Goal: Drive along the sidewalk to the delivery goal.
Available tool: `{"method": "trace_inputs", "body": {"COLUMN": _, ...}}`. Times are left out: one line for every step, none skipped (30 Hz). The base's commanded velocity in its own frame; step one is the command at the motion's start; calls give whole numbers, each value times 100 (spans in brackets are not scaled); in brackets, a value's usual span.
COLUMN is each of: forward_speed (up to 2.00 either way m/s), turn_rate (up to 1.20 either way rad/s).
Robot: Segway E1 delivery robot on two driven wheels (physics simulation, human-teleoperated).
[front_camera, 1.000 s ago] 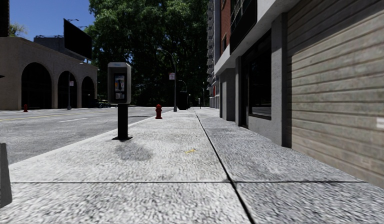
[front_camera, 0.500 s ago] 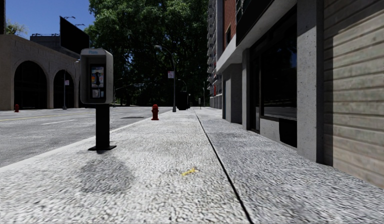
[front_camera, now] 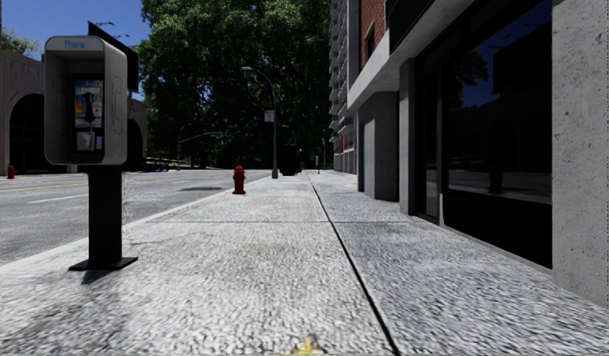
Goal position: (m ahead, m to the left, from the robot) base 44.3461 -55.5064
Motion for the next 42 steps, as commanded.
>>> {"method": "trace_inputs", "body": {"forward_speed": 198, "turn_rate": 0}}
{"method": "trace_inputs", "body": {"forward_speed": 198, "turn_rate": 0}}
{"method": "trace_inputs", "body": {"forward_speed": 198, "turn_rate": 0}}
{"method": "trace_inputs", "body": {"forward_speed": 198, "turn_rate": 0}}
{"method": "trace_inputs", "body": {"forward_speed": 198, "turn_rate": 0}}
{"method": "trace_inputs", "body": {"forward_speed": 198, "turn_rate": 0}}
{"method": "trace_inputs", "body": {"forward_speed": 198, "turn_rate": 0}}
{"method": "trace_inputs", "body": {"forward_speed": 198, "turn_rate": 0}}
{"method": "trace_inputs", "body": {"forward_speed": 198, "turn_rate": 0}}
{"method": "trace_inputs", "body": {"forward_speed": 198, "turn_rate": 0}}
{"method": "trace_inputs", "body": {"forward_speed": 198, "turn_rate": 0}}
{"method": "trace_inputs", "body": {"forward_speed": 198, "turn_rate": 0}}
{"method": "trace_inputs", "body": {"forward_speed": 198, "turn_rate": 0}}
{"method": "trace_inputs", "body": {"forward_speed": 198, "turn_rate": 0}}
{"method": "trace_inputs", "body": {"forward_speed": 198, "turn_rate": 0}}
{"method": "trace_inputs", "body": {"forward_speed": 198, "turn_rate": 0}}
{"method": "trace_inputs", "body": {"forward_speed": 198, "turn_rate": 0}}
{"method": "trace_inputs", "body": {"forward_speed": 198, "turn_rate": 0}}
{"method": "trace_inputs", "body": {"forward_speed": 198, "turn_rate": 0}}
{"method": "trace_inputs", "body": {"forward_speed": 198, "turn_rate": 0}}
{"method": "trace_inputs", "body": {"forward_speed": 198, "turn_rate": 0}}
{"method": "trace_inputs", "body": {"forward_speed": 198, "turn_rate": 0}}
{"method": "trace_inputs", "body": {"forward_speed": 198, "turn_rate": 0}}
{"method": "trace_inputs", "body": {"forward_speed": 198, "turn_rate": 0}}
{"method": "trace_inputs", "body": {"forward_speed": 198, "turn_rate": 0}}
{"method": "trace_inputs", "body": {"forward_speed": 198, "turn_rate": 0}}
{"method": "trace_inputs", "body": {"forward_speed": 198, "turn_rate": 0}}
{"method": "trace_inputs", "body": {"forward_speed": 198, "turn_rate": 0}}
{"method": "trace_inputs", "body": {"forward_speed": 198, "turn_rate": 0}}
{"method": "trace_inputs", "body": {"forward_speed": 198, "turn_rate": 0}}
{"method": "trace_inputs", "body": {"forward_speed": 198, "turn_rate": 0}}
{"method": "trace_inputs", "body": {"forward_speed": 198, "turn_rate": 0}}
{"method": "trace_inputs", "body": {"forward_speed": 198, "turn_rate": 0}}
{"method": "trace_inputs", "body": {"forward_speed": 198, "turn_rate": 0}}
{"method": "trace_inputs", "body": {"forward_speed": 198, "turn_rate": 0}}
{"method": "trace_inputs", "body": {"forward_speed": 198, "turn_rate": 0}}
{"method": "trace_inputs", "body": {"forward_speed": 198, "turn_rate": 0}}
{"method": "trace_inputs", "body": {"forward_speed": 198, "turn_rate": 0}}
{"method": "trace_inputs", "body": {"forward_speed": 198, "turn_rate": 0}}
{"method": "trace_inputs", "body": {"forward_speed": 198, "turn_rate": 0}}
{"method": "trace_inputs", "body": {"forward_speed": 198, "turn_rate": 0}}
{"method": "trace_inputs", "body": {"forward_speed": 198, "turn_rate": 0}}
